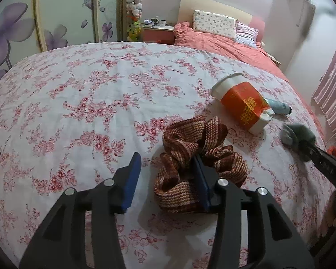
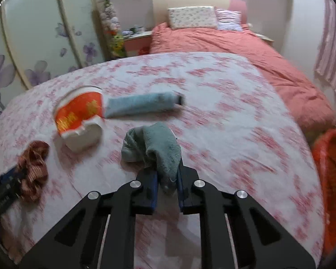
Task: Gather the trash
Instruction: 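Lift the grey-green sock with the right tool while the left tool holds the scrunchie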
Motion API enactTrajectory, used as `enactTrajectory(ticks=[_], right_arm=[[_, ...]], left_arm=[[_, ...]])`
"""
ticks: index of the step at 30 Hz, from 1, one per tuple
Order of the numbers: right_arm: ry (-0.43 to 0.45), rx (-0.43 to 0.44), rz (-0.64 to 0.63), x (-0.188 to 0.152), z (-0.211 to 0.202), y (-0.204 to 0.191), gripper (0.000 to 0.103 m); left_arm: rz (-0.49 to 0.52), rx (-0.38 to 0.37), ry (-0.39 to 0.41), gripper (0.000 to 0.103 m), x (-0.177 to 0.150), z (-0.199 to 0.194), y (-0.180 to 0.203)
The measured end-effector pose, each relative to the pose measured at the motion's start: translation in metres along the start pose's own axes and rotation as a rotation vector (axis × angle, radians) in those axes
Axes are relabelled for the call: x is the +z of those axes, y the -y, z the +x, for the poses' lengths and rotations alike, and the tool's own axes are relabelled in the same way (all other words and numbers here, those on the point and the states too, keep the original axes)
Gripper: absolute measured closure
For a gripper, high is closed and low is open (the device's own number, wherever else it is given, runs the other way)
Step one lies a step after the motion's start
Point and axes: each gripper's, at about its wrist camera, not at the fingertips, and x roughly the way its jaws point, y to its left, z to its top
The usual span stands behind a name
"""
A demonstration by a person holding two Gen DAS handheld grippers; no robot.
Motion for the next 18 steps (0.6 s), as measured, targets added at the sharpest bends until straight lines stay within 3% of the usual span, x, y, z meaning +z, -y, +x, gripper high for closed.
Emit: enactTrajectory(ticks=[3, 6, 18], right_arm=[[0.008, -0.066, -0.013, -0.015, -0.014, 0.009, 0.089], [-0.004, -0.068, 0.003, -0.023, -0.017, 0.015, 0.089], [-0.024, -0.059, 0.009, -0.018, -0.010, 0.016, 0.086]], left_arm=[[-0.001, -0.035, -0.006, 0.059, -0.002, -0.002, 0.004], [0.003, -0.054, -0.013, 0.059, -0.003, -0.002, 0.013], [0.057, 0.045, -0.013, 0.053, -0.005, 0.000, 0.030]])
